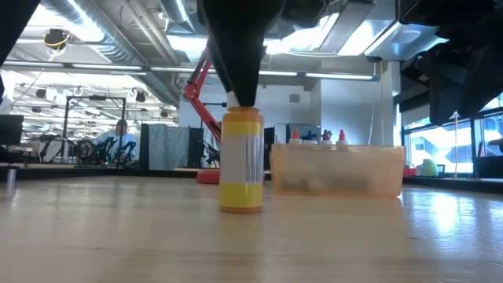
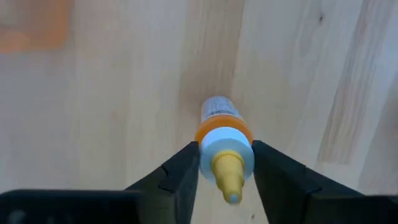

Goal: Pick & Place food coloring
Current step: Put the large yellow food coloring bottle into the orange bin

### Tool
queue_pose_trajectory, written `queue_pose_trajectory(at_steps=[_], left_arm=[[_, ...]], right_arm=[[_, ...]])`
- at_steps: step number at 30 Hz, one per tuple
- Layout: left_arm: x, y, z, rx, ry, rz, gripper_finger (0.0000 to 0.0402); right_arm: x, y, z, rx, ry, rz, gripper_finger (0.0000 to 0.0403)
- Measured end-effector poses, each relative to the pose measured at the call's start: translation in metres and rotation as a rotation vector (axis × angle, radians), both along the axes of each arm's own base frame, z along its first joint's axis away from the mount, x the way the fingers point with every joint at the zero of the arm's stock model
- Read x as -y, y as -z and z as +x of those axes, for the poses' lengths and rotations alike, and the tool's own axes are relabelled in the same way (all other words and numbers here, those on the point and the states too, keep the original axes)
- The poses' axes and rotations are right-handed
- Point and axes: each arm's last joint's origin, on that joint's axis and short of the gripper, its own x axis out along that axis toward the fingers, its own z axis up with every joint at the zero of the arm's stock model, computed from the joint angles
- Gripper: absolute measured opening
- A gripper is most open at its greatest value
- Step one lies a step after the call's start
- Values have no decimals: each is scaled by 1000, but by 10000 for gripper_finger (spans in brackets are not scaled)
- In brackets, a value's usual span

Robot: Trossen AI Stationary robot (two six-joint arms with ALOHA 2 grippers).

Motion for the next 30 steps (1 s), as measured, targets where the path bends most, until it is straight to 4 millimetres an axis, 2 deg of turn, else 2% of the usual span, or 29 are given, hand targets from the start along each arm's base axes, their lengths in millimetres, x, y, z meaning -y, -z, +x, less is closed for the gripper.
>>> queue_pose_trajectory(at_steps=[2, 8, 16, 21, 26, 28, 30], left_arm=[[1, 4, 1, -9, -1, -5, 154], [0, 0, 0, 1, -23, -19, 180], [1, -1, -1, 0, -17, -31, 178], [2, -9, -6, -1, -7, -34, 178], [3, -26, -15, 18, -2, -33, 182], [7, -37, -24, 35, 12, 16, 181], [16, -48, -36, 99, 42, 147, 179]], right_arm=[[0, 0, 0, 0, 15, 8, 155], [0, 0, 1, 9, 19, 0, 155], [0, -1, 2, 33, 29, -18, 155], [0, -1, 3, 41, 27, -14, 155], [-1, -1, 3, 47, 25, -11, 155], [-1, -2, 4, 53, 25, -7, 155], [-1, -2, 4, 55, 28, -5, 155]])
